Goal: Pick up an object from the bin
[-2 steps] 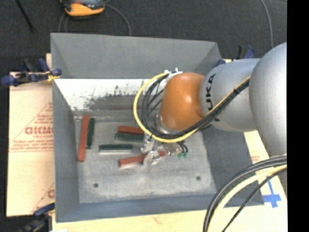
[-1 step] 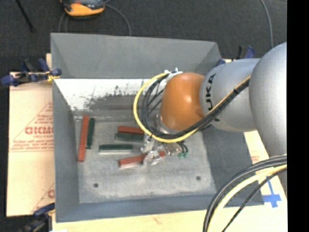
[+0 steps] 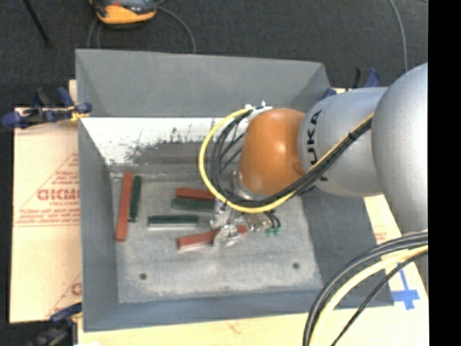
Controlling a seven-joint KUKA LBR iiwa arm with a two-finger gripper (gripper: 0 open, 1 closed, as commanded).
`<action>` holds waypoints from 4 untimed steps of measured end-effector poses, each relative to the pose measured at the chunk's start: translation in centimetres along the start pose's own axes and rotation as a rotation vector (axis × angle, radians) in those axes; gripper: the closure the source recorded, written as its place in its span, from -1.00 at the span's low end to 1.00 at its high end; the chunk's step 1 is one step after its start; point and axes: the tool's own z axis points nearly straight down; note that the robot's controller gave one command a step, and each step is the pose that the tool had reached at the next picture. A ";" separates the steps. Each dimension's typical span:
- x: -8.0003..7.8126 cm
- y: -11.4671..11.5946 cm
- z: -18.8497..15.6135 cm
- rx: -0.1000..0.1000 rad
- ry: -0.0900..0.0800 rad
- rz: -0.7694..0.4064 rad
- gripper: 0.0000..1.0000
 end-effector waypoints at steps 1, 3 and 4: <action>0.0 0.0 0.0 0.000 0.000 0.000 1.00; 0.0 0.0 0.0 0.000 0.000 0.001 1.00; 0.0 0.0 0.0 0.000 0.000 0.002 1.00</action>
Offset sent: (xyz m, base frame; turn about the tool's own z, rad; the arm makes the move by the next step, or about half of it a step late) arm 0.0000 0.0000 0.0000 0.0000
